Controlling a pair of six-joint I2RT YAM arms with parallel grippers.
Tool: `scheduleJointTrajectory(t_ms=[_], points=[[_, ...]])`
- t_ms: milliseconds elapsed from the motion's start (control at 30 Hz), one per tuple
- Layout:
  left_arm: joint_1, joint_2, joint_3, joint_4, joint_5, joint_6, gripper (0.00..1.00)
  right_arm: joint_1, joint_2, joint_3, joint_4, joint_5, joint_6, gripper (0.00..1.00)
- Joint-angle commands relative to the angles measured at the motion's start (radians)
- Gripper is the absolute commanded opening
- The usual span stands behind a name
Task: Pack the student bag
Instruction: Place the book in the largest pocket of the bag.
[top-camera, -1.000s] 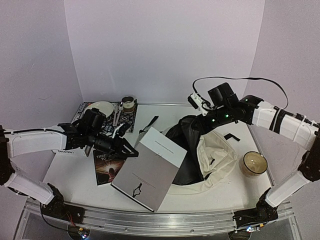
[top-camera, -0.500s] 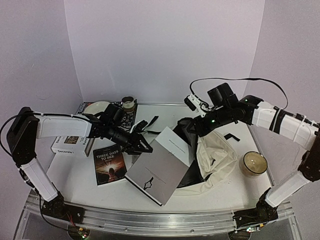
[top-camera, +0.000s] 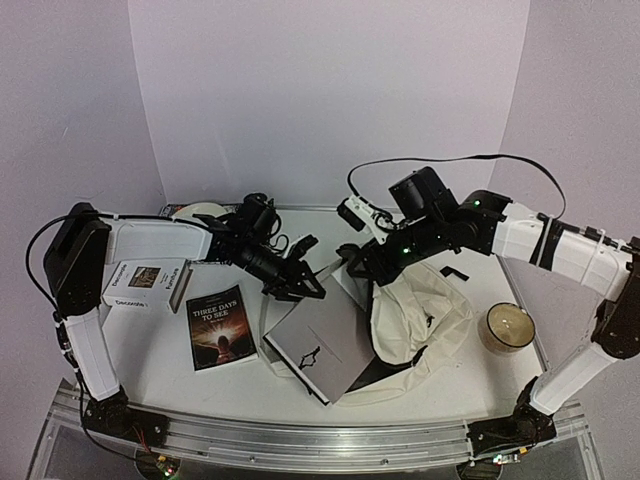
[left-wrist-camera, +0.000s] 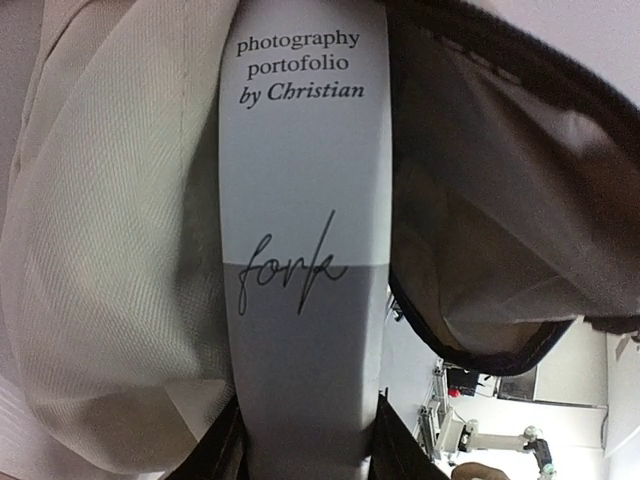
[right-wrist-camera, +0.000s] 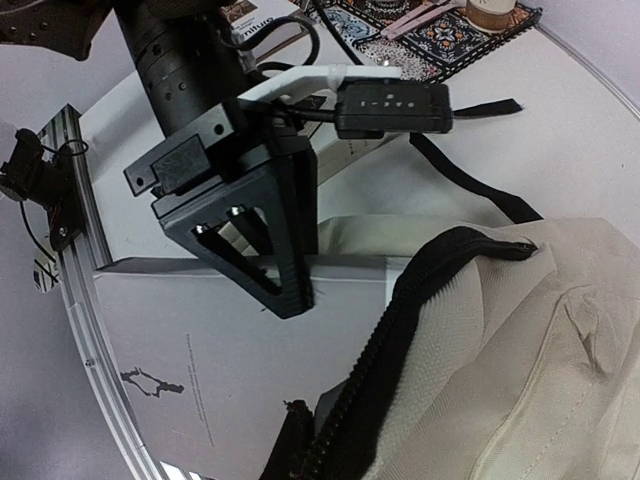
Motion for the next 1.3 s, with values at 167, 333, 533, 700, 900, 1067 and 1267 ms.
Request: scheduleJointTrajectory(t_ms=[167,333,533,700,900,1067,1267], points=[[-0.017,0.109,0.188,0.046,-0.11,0.015,0.37,0.027,0.014,0.023,0.082,-0.01,0.019,0.0],[-0.023,0.131,0.2,0.057,-0.226,0.011,0.49,0.027,0.009,-0.017,0.114,0.049,0.04,0.0],[-0.022,0.02,0.095,0.057,-0.419,-0.003,0.64,0.027,0.001,-0.05,0.12,0.125,0.047,0.0],[-0.021,-0.092,0.005,0.055,-0.56,-0.042,0.73,0.027,0.003,-0.067,0.13,0.154,0.055,0.0],[-0.026,-0.284,-0.171,0.049,-0.659,-0.168,0.75,0.027,0.011,-0.072,0.138,0.17,0.068,0.0],[-0.072,-0.45,-0.361,0.068,-0.705,-0.303,0.75,0.027,0.016,-0.058,0.143,0.165,0.068,0.0],[-0.18,-0.642,-0.557,0.108,-0.777,-0.491,0.76,0.027,0.017,-0.047,0.146,0.165,0.065,0.0]])
